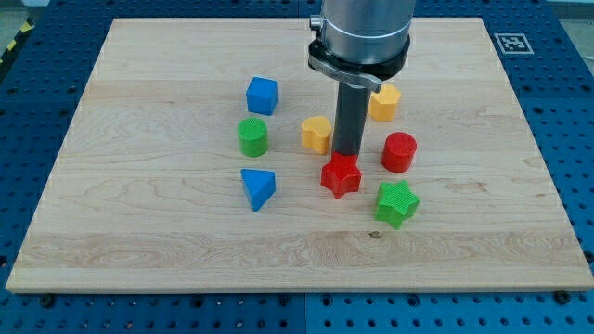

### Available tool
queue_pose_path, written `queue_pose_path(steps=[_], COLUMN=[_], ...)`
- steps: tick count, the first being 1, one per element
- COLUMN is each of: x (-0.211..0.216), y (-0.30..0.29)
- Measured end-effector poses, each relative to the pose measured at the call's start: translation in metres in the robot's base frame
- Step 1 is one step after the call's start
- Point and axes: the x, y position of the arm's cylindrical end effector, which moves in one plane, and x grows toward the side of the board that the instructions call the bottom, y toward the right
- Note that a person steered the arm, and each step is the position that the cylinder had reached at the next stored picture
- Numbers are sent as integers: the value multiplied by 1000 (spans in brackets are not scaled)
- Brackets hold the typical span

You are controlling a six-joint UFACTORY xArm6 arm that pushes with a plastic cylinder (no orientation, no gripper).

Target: Separate red star and yellow heart

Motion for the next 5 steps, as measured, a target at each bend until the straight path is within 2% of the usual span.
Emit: queue_pose_path(steps=[5], x=[-19], y=[-18])
